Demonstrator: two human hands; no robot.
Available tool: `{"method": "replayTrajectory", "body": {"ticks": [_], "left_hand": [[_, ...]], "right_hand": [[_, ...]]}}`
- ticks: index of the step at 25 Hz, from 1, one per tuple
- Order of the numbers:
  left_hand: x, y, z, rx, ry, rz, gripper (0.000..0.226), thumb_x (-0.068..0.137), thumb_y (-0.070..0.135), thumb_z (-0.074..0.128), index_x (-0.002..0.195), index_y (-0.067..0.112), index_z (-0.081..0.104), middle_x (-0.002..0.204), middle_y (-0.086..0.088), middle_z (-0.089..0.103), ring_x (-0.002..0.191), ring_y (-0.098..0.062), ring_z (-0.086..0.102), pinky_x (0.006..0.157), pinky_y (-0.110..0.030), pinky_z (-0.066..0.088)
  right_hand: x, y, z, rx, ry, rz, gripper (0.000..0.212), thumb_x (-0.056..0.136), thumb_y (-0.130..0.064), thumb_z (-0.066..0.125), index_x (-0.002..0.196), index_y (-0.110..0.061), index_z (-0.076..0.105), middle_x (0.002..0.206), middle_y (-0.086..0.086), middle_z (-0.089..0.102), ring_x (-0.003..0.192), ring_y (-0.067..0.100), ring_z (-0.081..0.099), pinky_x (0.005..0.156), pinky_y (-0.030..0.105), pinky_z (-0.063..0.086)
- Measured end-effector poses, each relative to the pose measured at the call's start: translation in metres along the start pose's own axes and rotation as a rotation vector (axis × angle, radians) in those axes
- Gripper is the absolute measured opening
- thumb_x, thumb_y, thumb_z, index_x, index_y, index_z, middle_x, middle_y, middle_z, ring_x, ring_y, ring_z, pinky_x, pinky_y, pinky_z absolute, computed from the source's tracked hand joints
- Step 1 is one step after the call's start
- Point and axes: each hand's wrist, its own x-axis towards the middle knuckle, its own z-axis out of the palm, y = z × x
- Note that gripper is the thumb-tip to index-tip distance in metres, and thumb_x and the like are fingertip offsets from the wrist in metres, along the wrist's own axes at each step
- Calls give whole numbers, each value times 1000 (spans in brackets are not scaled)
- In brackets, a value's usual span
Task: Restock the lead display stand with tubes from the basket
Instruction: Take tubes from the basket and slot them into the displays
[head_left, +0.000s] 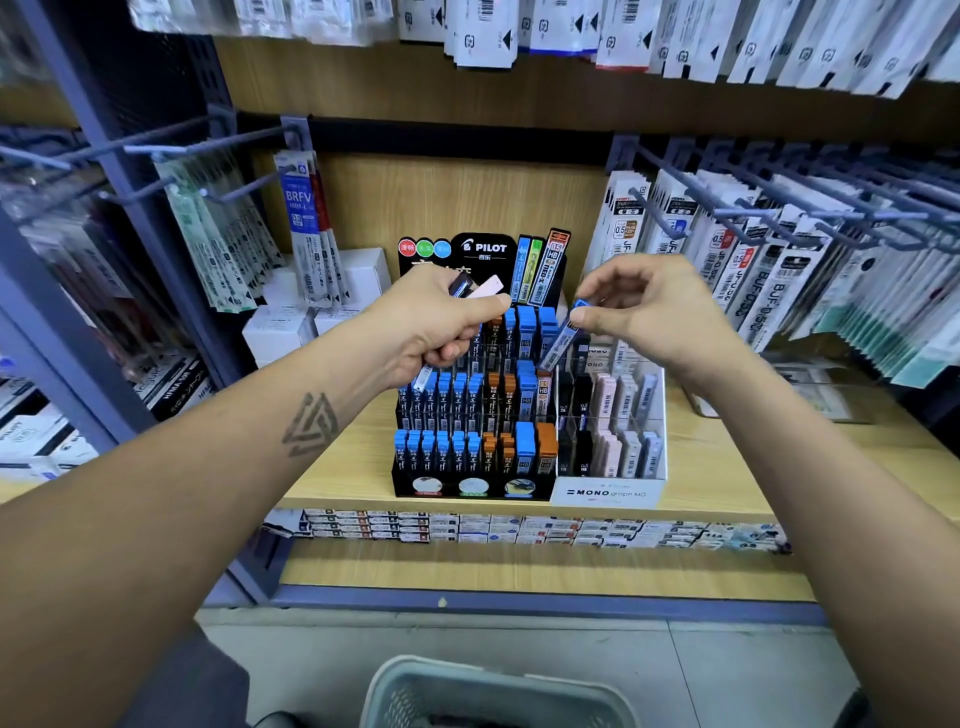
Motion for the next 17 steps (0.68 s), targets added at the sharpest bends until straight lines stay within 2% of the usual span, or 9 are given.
{"method": "replayTrajectory", "body": {"ticks": [4,8,11,14,17], "left_hand": [[1,-2,1,19,-3,0,26,93,25,72,92,14,49,52,1,41,34,-9,33,34,-14,21],[1,0,4,39,-7,12,27,93,25,71,82,17,49,53,0,41,35,-9,32,34,-15,21],[0,0,6,63,-13,21,29,94,24,70,76,18,48,53,0,41,35,-9,32,34,-14,20],[-1,0,8,77,-19,24,31,94,24,70,73,19,47,52,0,41,34,-9,32,35,-14,19],[-1,-1,10,88,-17,26,31,95,23,69,72,19,48,51,0,42,34,-9,33,36,-15,19]], "right_hand": [[-5,0,9,-91,-163,-38,17,78,-3,82,91,-3,72,90,13,72,76,17,67,80,33,60],[0,12,23,-236,-73,-91,15,78,-11,84,86,-17,73,79,-1,70,73,15,66,78,39,60],[0,12,24,-269,-136,-88,15,78,-15,85,84,-21,73,80,-3,71,78,19,68,79,40,59],[-9,10,29,-289,-220,-111,14,78,-14,84,86,-19,74,83,-2,73,80,16,68,80,33,58],[-14,9,34,-334,-182,-131,14,80,-15,83,89,-20,74,84,-4,73,81,11,68,80,28,56]]}}
